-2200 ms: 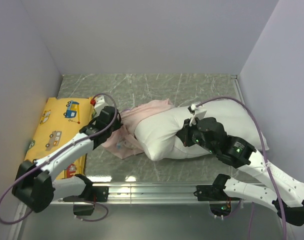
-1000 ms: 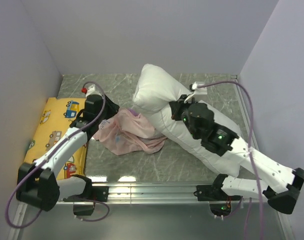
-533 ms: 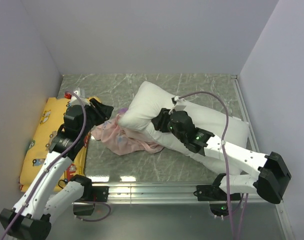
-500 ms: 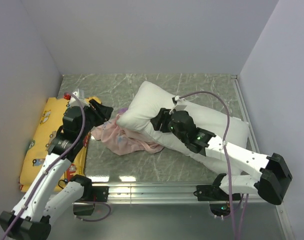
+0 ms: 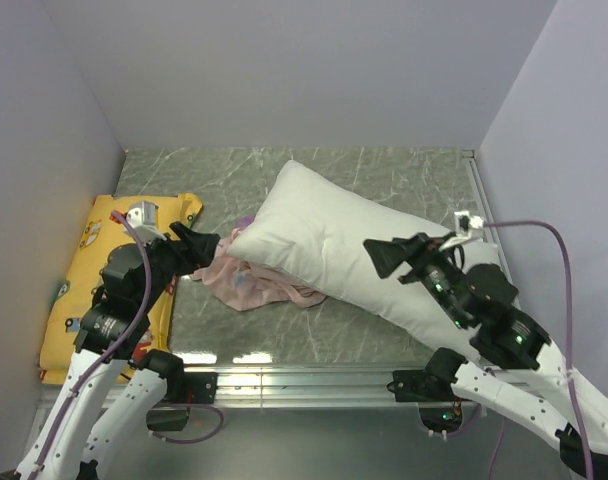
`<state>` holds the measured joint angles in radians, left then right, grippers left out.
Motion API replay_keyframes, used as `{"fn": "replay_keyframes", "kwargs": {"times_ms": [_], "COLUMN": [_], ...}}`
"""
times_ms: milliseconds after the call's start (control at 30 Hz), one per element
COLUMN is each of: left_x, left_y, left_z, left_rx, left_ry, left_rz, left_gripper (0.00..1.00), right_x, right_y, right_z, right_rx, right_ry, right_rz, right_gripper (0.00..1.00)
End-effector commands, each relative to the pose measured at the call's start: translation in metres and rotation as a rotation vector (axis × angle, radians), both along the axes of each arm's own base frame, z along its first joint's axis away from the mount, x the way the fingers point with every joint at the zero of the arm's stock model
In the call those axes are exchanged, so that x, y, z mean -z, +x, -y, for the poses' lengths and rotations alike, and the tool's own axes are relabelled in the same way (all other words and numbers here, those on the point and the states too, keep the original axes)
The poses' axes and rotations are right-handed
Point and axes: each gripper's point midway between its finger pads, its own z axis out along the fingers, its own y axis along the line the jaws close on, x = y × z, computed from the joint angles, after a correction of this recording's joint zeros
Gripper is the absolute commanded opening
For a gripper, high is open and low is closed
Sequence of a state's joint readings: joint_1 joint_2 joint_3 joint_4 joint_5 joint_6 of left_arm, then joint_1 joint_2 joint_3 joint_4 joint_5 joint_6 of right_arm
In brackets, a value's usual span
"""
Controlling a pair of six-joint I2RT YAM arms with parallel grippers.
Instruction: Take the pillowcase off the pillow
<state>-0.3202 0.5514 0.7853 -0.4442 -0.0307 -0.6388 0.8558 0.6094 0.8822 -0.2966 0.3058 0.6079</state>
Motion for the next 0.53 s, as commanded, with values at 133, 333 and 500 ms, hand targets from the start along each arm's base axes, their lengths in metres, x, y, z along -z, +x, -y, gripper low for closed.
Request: {"fn": "replay_keyframes", "kwargs": {"times_ms": [133,333,500], "left_x": [0.002,-0.001,-0.005], "left_y": [-0.011,-0.013,-0.013], "left_z": [0.006,0.006,0.008], "left_rx": [0.070,0.079,0.088], "left_ry": [0.034,0.034,0.023], "left_rz": [0.045,0.062,0.076], "left_gripper": [0.75,0.77,0.77], "right_x": [0.054,0.059,0.060], "right_y": [-0.014,-0.018,-0.018], "right_z": [0.050,0.059,0.058], "right_rx": [0.132,0.151,0.148], "right_ry": [-0.040,-0.069,-0.074], "right_rz": [-0.057,-0.069,-0.068], "right_gripper": [0.98,0.98,0.98]}}
